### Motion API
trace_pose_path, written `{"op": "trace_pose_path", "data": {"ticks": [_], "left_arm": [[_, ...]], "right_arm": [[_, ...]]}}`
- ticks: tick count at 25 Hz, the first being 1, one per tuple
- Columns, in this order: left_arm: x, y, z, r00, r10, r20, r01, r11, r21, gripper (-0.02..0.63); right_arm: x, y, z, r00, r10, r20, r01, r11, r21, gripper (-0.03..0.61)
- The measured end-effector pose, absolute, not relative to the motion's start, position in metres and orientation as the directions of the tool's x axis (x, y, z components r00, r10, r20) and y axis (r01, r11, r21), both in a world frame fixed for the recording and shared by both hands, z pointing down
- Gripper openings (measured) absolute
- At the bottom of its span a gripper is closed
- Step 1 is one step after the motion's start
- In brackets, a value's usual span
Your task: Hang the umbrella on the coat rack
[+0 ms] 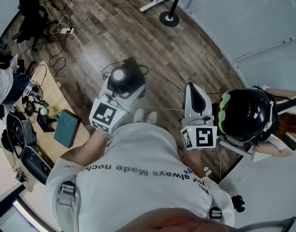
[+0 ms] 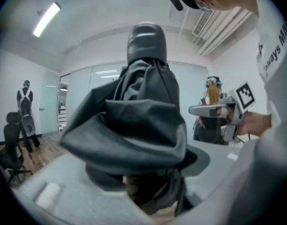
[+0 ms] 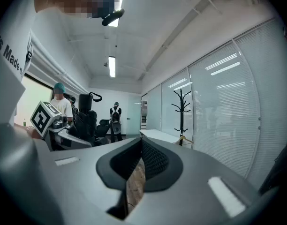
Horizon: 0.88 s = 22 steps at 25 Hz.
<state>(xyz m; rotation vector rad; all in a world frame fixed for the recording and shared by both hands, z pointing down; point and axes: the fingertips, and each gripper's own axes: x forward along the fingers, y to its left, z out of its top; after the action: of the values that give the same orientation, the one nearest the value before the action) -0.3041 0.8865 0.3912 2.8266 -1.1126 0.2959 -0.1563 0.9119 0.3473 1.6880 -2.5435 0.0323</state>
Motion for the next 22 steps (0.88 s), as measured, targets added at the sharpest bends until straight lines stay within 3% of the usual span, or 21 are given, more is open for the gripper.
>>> {"op": "trace_pose_path", "data": {"ticks": [13,22], "left_arm": [[-0.311,0.833,0.406,0.719,-0.658,0.225,-0.679,-0.734,0.023,0.287],[-0.263,0.691,0.413,0.690,-0.685,0.235,-0.707,-0.707,0.016,0.287]], "right_arm": [[-0.158,0.860,0.368,-0.365,-0.927,0.083,-0.931,0.365,-0.013,0.002],[-0.101,0.722,0.372,-0.375,-0.925,0.068,-0.927,0.374,-0.027,0.002]]}}
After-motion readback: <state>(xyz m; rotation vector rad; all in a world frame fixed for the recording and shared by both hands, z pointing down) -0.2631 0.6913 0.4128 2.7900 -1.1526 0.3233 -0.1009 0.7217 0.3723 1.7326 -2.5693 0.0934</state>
